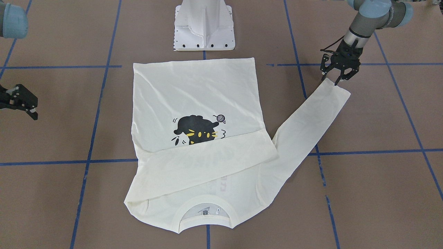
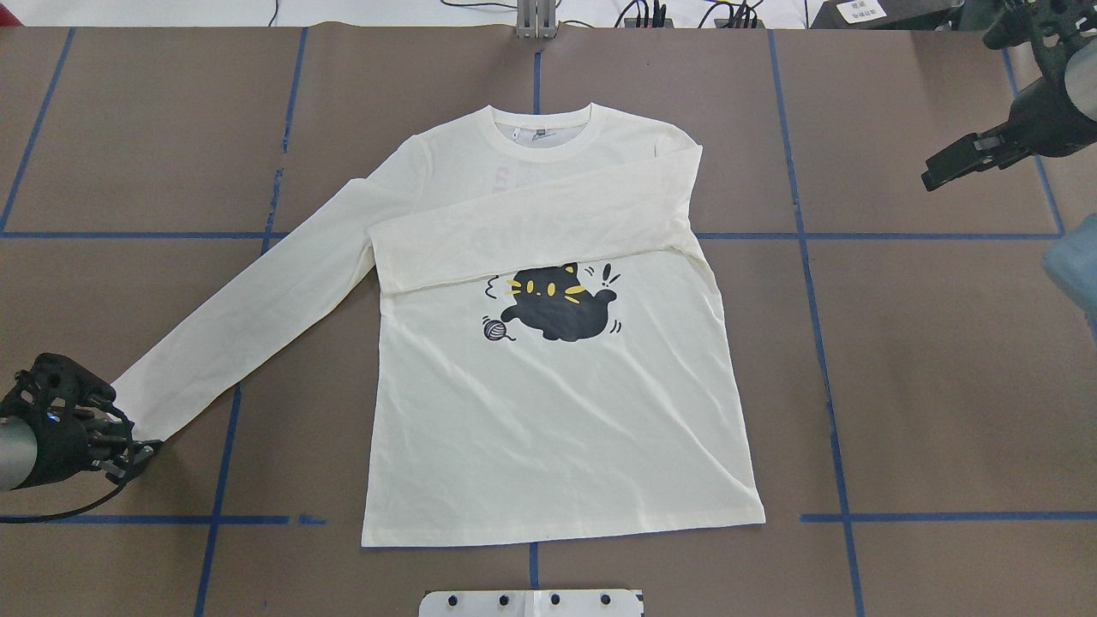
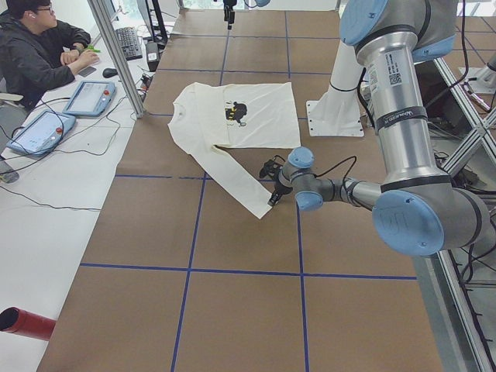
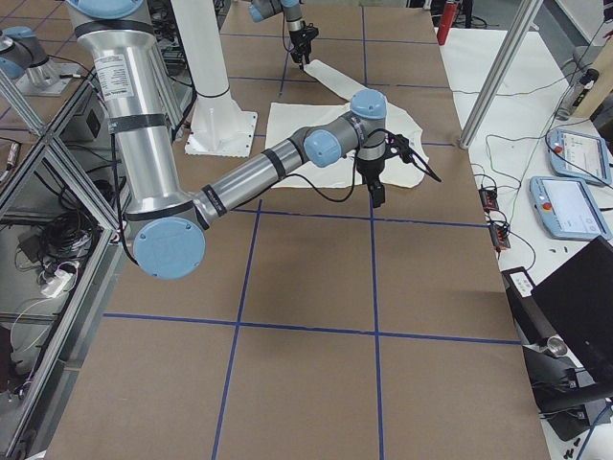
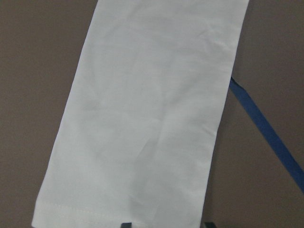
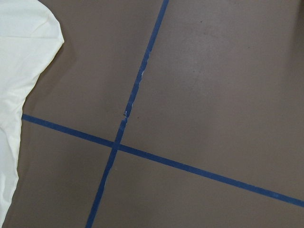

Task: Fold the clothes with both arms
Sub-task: 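Lower the left gripper to the other sleeve cuff while the right gripper withdraws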

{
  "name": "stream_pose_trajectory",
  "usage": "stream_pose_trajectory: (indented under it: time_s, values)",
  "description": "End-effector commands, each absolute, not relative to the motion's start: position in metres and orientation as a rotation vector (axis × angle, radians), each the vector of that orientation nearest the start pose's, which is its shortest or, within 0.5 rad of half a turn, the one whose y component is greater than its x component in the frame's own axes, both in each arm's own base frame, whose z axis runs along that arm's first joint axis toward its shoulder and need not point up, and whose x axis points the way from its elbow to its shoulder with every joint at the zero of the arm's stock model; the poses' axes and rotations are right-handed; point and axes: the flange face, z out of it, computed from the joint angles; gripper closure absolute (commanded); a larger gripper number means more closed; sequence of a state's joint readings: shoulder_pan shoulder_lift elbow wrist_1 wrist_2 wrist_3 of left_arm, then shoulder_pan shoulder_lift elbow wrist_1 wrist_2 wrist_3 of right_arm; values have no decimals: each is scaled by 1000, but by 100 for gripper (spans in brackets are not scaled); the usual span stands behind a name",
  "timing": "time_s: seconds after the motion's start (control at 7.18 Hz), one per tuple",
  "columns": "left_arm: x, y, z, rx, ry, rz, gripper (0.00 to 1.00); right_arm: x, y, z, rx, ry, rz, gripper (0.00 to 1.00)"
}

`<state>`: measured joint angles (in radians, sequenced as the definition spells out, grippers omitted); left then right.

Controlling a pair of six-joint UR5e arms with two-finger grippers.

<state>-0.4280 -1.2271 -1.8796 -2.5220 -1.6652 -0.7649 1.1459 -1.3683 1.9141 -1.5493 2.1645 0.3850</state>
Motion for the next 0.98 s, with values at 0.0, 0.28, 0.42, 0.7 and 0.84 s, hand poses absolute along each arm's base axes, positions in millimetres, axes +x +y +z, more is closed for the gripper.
stream_pose_trajectory:
  time_s: [0.0,0.28,0.42,0.7,0.84]
  values:
    - [302,-274,559,460,802,395,100,-156,-533,392,278,-746,-205,0]
    - [305,-278,552,491,799,387,100,-156,-533,392,278,-746,-205,0]
    - [313,-282,542,505,821,388,100,-156,-533,392,278,-746,-205,0]
    - [308,-318,511,582,854,311,100,-156,-533,393,276,-744,-204,0]
    - [312,-354,476,648,883,255,100,-156,-533,393,276,-744,-204,0]
